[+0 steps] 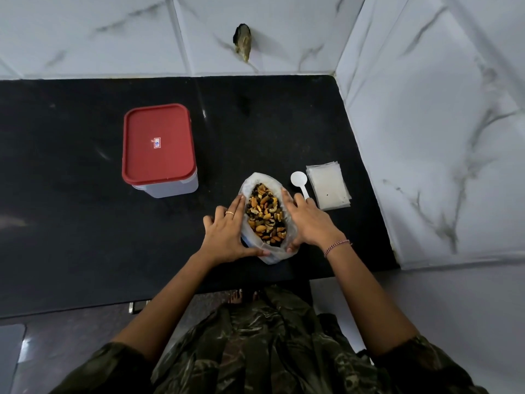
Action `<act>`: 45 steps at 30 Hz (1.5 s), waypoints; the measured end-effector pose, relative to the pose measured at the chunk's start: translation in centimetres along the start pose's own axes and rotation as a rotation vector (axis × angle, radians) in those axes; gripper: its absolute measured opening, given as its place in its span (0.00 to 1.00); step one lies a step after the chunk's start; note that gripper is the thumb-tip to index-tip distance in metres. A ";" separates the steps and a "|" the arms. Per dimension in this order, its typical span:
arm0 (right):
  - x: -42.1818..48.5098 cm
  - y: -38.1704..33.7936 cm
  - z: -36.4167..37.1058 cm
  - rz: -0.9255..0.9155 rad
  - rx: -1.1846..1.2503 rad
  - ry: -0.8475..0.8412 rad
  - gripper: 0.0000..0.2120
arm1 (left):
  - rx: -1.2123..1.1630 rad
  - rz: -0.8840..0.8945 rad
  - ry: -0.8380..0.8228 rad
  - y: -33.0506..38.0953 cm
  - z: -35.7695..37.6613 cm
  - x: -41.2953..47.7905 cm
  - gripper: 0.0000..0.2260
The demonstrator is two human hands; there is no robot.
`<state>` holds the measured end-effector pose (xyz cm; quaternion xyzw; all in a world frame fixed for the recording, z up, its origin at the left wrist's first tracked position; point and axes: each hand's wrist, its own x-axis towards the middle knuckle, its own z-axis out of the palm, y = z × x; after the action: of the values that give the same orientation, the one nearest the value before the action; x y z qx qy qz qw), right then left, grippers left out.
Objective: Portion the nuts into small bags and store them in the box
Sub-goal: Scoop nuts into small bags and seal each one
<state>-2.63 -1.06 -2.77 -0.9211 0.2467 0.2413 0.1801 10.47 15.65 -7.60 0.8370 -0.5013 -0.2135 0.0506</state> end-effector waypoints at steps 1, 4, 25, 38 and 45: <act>-0.1 0.1 -0.1 0.009 -0.007 0.002 0.62 | -0.003 0.003 0.005 0.2 0.1 0.2 0.65; -0.1 0.3 -0.6 0.037 -0.024 -0.010 0.61 | -0.015 0.012 -0.010 0.8 0.1 1.0 0.63; -1.2 1.5 -2.4 0.091 0.249 -0.063 0.57 | -0.313 -0.020 -0.076 2.0 -1.9 0.6 0.65; 2.2 10.0 -2.7 0.426 0.427 0.630 0.20 | -0.237 0.162 0.337 12.7 -6.0 10.1 0.15; 4.5 10.3 -1.6 0.473 0.489 0.675 0.14 | 0.042 0.091 0.169 14.2 -5.2 15.2 0.08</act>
<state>-4.21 -11.85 -6.05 -0.7971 0.5440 -0.1019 0.2417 7.20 -5.10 -3.36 0.8293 -0.5371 -0.1288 0.0846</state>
